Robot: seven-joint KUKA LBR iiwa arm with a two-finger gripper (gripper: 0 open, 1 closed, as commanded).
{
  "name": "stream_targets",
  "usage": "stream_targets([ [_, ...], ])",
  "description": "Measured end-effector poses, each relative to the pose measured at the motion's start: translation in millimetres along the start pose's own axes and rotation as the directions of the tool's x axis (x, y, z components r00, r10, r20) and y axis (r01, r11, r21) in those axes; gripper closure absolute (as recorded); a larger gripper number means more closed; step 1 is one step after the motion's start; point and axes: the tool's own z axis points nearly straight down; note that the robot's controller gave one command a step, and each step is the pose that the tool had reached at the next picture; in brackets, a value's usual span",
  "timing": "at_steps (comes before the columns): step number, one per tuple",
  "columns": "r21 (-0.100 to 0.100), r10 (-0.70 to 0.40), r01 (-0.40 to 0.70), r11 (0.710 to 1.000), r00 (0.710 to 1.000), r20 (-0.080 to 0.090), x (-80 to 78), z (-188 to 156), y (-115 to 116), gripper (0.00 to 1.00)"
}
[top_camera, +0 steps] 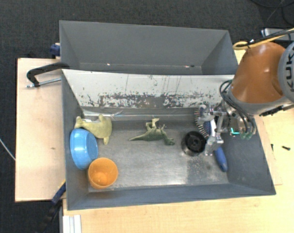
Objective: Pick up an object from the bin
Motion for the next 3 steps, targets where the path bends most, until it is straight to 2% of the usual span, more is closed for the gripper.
stream_targets([
  [1,0.001,-0.365,0.365,0.931,0.931,0.003,-10.9,59,6,0.0],
  [2,0.003,-0.364,0.364,0.931,0.931,0.007,-12.1,57,6,1.0],
  [3,0.01,-0.386,0.386,0.922,0.922,0.02,2.0,-86,18,1.0],
])
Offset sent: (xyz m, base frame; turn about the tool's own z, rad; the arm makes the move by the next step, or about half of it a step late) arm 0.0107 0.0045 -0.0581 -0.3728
